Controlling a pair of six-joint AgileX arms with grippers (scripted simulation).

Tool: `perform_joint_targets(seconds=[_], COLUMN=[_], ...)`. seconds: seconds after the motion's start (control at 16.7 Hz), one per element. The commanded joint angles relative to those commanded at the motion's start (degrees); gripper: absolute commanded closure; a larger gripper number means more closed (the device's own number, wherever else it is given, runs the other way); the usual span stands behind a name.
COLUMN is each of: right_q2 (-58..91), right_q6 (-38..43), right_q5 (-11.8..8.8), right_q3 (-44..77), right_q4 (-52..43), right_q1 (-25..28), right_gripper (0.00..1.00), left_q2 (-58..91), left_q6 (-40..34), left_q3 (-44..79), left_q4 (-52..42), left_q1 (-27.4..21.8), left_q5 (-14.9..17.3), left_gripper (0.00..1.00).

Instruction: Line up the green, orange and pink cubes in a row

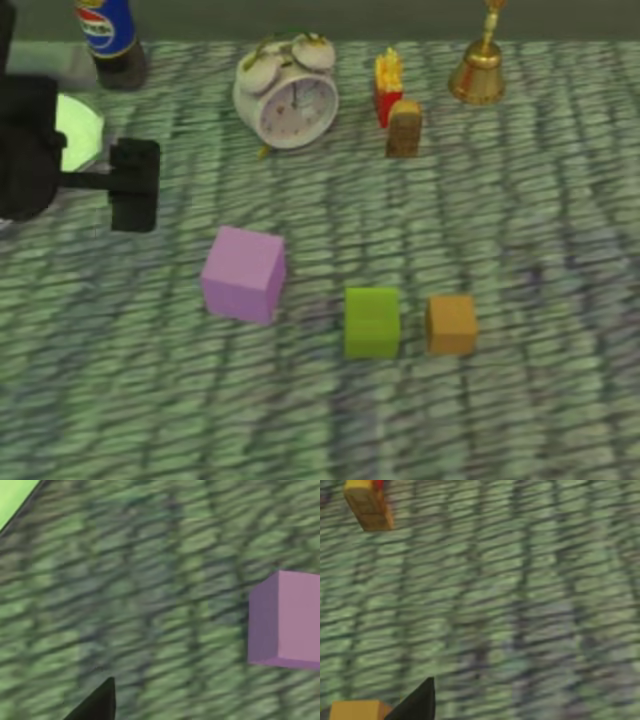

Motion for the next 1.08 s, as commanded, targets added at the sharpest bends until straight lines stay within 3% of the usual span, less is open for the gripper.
perform_joint_targets(seconds=[0.24,0.54,0.78,1.08], right_q2=[-21.35,-39.02,-47.28,-48.65], right_q6=[-6.96,-12.37,-14.22,-14.43], right_q5=[-1.95,-6.34,-9.21,-9.70], right_q3=[-19.93,-36.84,-43.33,-44.16], right_q4=[12.16,25.93,33.11,34.22], right_q1=[-7.12,-13.09,-15.52,-15.85], right_gripper=[0.00,0.00,0.00,0.00], left_q2=[22.38,42.71,50.41,51.44], left_q6=[-2.43,-4.76,-5.74,-5.88], left_q3=[16.87,33.56,41.12,42.30], left_q4=[-11.91,-23.13,-27.71,-28.37], left_q1=[-4.80,-9.48,-11.53,-11.84], left_q5=[0.06,0.00,-0.09,-0.11], left_gripper=[0.00,0.00,0.00,0.00])
